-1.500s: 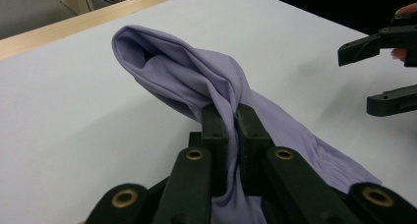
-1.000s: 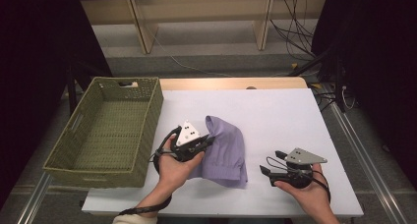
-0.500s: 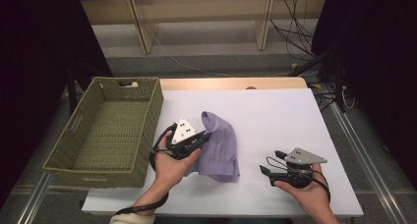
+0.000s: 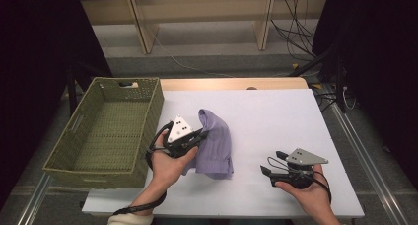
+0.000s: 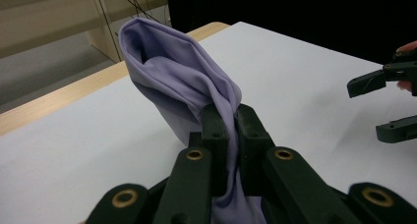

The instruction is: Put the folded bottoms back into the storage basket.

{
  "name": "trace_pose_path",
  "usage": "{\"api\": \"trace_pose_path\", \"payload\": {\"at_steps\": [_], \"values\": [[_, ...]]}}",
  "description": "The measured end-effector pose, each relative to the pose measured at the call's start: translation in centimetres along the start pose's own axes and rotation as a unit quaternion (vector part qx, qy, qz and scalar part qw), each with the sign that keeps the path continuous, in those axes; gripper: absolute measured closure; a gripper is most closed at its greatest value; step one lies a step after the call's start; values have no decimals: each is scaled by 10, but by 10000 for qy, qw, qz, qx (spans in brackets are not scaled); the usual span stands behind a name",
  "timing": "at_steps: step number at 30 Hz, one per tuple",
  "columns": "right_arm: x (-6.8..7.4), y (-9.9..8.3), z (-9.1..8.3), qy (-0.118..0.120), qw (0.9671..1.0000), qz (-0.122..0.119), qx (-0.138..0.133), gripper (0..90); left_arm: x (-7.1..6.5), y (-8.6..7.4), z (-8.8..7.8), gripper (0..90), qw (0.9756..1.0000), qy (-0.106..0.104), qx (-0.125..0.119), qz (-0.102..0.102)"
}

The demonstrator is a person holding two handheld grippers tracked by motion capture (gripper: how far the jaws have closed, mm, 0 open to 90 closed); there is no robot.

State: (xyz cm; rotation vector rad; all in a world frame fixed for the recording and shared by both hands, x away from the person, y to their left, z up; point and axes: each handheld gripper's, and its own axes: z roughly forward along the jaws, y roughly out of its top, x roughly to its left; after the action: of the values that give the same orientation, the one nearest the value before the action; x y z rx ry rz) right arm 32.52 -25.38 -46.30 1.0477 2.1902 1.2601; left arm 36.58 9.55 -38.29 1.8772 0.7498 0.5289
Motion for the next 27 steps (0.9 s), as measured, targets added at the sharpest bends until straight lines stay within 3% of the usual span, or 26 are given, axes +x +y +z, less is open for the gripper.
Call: {"api": "trace_pose_path", "payload": {"at_steps": [27], "values": [[0,0,0,4,10000,-7,-28,236,13,6,-12,840,9997,154,-137,-88]]}}
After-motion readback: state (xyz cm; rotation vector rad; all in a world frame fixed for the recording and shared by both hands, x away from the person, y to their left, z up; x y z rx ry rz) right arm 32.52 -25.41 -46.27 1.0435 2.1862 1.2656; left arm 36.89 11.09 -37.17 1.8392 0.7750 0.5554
